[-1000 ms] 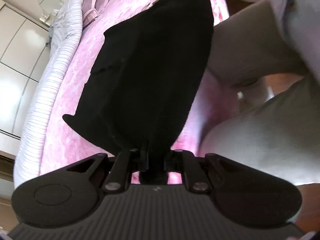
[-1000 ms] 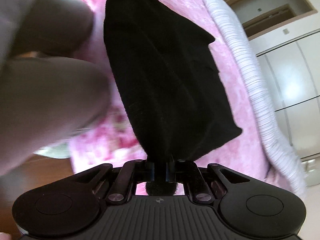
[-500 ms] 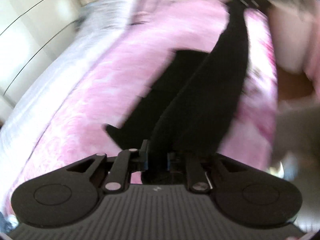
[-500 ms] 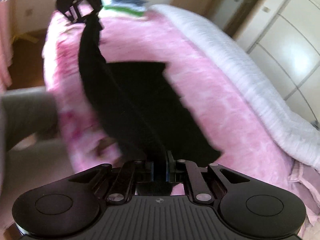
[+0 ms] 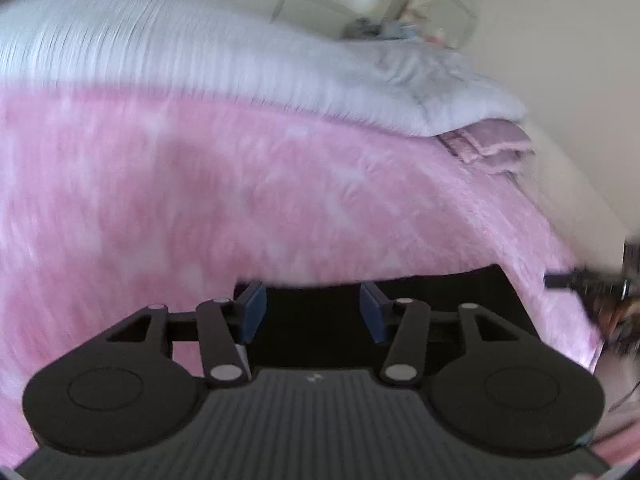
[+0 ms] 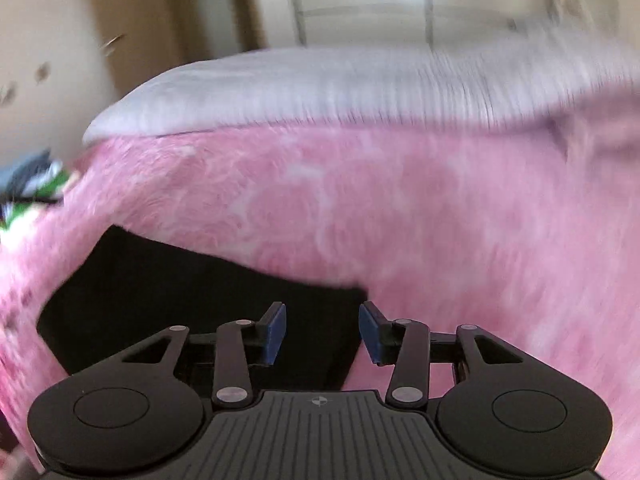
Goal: Fold clothes
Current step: 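Lower the folded garment onto the bed and smooth it with both grippers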
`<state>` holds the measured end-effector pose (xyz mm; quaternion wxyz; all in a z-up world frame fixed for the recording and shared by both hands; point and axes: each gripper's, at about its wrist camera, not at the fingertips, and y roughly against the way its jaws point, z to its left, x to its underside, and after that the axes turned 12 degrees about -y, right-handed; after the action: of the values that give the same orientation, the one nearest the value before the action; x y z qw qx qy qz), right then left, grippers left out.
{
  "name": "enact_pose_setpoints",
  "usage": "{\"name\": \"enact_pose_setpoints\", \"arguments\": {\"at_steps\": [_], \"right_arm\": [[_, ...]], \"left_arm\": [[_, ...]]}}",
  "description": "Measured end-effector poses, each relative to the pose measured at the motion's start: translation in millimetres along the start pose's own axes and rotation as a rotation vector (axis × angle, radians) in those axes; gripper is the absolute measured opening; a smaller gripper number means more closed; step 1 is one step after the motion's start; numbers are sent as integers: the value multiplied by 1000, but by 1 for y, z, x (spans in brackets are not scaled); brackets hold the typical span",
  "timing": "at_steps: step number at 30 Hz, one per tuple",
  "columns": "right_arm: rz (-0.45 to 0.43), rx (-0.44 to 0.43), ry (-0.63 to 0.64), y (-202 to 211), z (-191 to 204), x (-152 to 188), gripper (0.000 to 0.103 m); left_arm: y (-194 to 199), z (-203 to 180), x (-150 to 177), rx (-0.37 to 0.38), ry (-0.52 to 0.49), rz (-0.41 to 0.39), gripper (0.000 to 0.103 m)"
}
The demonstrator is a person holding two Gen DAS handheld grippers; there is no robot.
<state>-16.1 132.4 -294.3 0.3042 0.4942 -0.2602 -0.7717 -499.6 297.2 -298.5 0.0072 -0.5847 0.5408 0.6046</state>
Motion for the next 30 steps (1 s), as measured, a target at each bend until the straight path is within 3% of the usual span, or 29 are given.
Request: {"name": "enact_pose_setpoints", "arguments": {"at_steps": [6,9,10,11,12,17,19,21,24,26,29,30], "right_arm": [[-2,-50,-272,-45,-35,-4,44],[-12,-68,-386,-67,-49,-6,44],[-23,-72,-410,-72,-52,-6,36],[-35,-70,-435,-80,-55,-5,20],[-42,-60,-448,-84,-56,-5,7],[-190,-90,-355,-62,-48,0,6],[-213,-42,-355,-62,-53,2,6],[-134,64,-342,-85,-56,6,6],[-130,146,-251,-94,-44,9,7],[-124,172,-236,-86,-36,3,9],[-161,252,-192,-63,-19,0,25],[-184,261,-161,-57,-9,2,30]], "left_arm": [[-50,26,30,30,204,36,47],[-59,26,30,5,184,20,46],[-62,25,30,-4,177,15,36],[-65,27,30,-10,172,2,13],[-69,28,31,-16,166,-11,0],[-74,29,36,-65,103,-70,1],[-76,30,39,-94,76,-80,1],[-88,26,42,-149,9,-51,3],[-88,20,37,-186,5,-62,4],[-85,14,33,-232,-24,-53,16],[-61,-8,24,-403,-60,-76,13],[-56,-19,22,-401,-84,-86,13]]}}
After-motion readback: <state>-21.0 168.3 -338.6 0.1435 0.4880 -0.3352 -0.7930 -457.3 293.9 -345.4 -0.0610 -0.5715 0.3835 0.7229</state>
